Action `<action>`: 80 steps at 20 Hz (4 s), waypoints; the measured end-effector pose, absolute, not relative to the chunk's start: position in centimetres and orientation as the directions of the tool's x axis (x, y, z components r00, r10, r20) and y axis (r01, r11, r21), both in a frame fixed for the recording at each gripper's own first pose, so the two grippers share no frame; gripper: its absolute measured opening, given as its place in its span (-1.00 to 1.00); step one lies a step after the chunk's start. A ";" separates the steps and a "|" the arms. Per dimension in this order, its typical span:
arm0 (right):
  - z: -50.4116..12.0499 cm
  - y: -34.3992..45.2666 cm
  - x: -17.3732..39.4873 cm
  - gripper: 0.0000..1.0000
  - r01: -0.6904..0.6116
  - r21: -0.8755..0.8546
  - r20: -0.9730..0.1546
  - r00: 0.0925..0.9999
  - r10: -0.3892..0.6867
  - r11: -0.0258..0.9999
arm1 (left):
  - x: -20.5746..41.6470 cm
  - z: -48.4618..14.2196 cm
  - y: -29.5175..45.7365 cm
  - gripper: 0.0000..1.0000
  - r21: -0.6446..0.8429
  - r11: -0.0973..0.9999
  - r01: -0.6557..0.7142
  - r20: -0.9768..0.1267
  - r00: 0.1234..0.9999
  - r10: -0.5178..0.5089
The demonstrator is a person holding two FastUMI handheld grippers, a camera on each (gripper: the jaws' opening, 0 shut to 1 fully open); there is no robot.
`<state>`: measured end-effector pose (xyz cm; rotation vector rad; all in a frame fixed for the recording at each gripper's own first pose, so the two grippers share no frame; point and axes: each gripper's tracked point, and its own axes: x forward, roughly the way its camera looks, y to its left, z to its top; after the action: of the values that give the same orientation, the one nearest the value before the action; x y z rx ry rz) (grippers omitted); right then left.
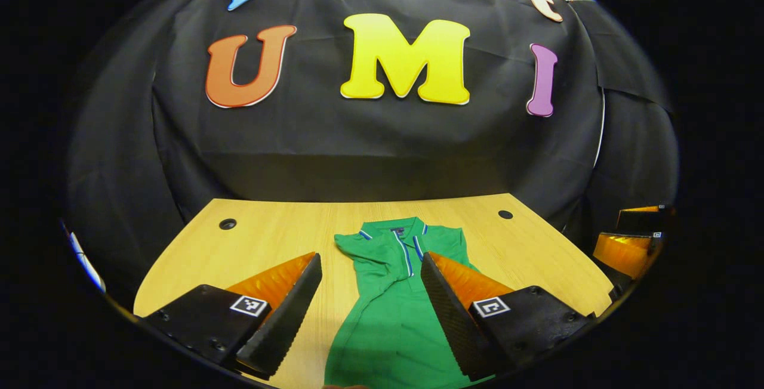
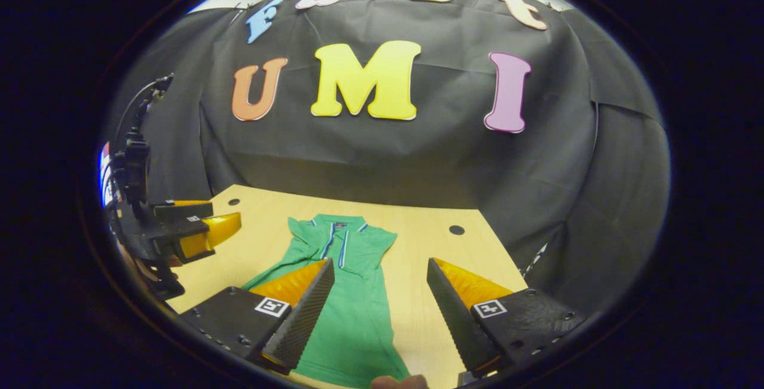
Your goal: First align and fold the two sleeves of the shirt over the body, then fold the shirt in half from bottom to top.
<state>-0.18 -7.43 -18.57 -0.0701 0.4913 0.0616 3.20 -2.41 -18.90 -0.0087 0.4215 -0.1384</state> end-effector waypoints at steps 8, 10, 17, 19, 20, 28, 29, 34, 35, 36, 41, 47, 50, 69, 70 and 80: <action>-22.8 -10.4 -6.7 0.96 -0.209 -0.055 -0.562 0.815 0.143 0.976 | -7.1 -21.7 -1.2 1.00 -0.008 0.991 0.133 -0.514 0.850 -0.118; -25.2 -11.6 -8.9 0.96 -0.235 -0.060 -0.619 0.771 0.148 0.970 | -9.6 -23.8 -0.9 1.00 -0.004 0.987 0.161 -0.568 0.812 -0.134; -33.8 -15.3 -14.2 0.92 -0.215 -0.045 -0.794 0.600 0.095 0.976 | -14.5 -33.1 2.7 1.00 -0.007 0.987 0.162 -0.759 0.642 -0.111; -35.5 -15.6 -14.7 0.92 -0.205 -0.043 -0.822 0.563 0.082 0.978 | -16.2 -35.5 3.4 1.00 -0.002 0.985 0.172 -0.794 0.598 -0.106; -36.4 -15.6 -14.8 0.92 -0.205 -0.038 -0.837 0.542 0.081 0.978 | -16.7 -36.6 3.4 1.00 -0.011 0.984 0.179 -0.814 0.570 -0.113; -41.0 -14.6 -15.7 0.96 -0.212 -0.033 -0.899 0.433 0.064 0.977 | -17.9 -37.1 4.0 1.00 -0.015 0.975 0.220 -0.868 0.481 -0.122; -41.5 -14.7 -15.9 0.92 -0.209 -0.041 -0.906 0.421 0.052 0.977 | -17.9 -36.8 3.8 1.00 -0.016 0.974 0.226 -0.869 0.478 -0.125; -43.6 -14.8 -16.9 0.92 -0.199 -0.021 -0.928 0.368 0.054 0.980 | -17.6 -37.9 3.7 1.00 -0.009 0.969 0.248 -0.874 0.469 -0.128; -43.7 -14.7 -16.7 0.91 -0.192 -0.016 -0.928 0.368 0.057 0.981 | -17.4 -38.0 3.8 1.00 -0.009 0.970 0.244 -0.877 0.464 -0.125; -43.7 -14.8 -16.7 0.87 -0.189 -0.007 -0.930 0.363 0.063 0.982 | -17.5 -38.0 3.9 1.00 -0.012 0.972 0.234 -0.881 0.458 -0.121; -43.8 -14.7 -17.0 0.67 -0.143 0.037 -0.940 0.332 0.083 0.989 | -18.1 -37.9 3.1 0.97 -0.041 0.982 0.185 -0.893 0.434 -0.119; -43.9 -12.9 -17.6 -0.74 -0.158 0.079 -0.945 0.302 0.125 0.984 | -18.9 -37.9 1.2 -0.04 -0.070 0.971 0.229 -0.913 0.378 -0.155; -43.7 -12.7 -17.8 -0.93 -0.152 0.088 -0.947 0.292 0.130 0.984 | -19.3 -37.7 0.6 -0.75 -0.108 0.965 0.237 -0.916 0.353 -0.190; -35.7 -13.6 -11.8 -1.00 -0.069 0.171 -0.873 0.452 0.184 0.983 | -15.0 -28.2 -0.3 -0.88 -0.339 0.925 0.171 -0.822 0.425 -0.380; -35.1 -13.5 -11.0 -1.00 -0.070 0.170 -0.866 0.466 0.183 0.983 | -14.4 -27.6 -0.5 -0.87 -0.341 0.923 0.180 -0.813 0.436 -0.385; -28.4 -12.3 -3.5 -1.00 -0.097 0.125 -0.780 0.605 0.158 0.987 | -6.6 -21.0 -0.8 -0.87 -0.361 0.905 0.226 -0.709 0.564 -0.423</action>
<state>-3.54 -12.27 -28.43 0.0721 0.9093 0.1477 -6.59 -0.83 -21.02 -0.2404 0.8942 -0.3859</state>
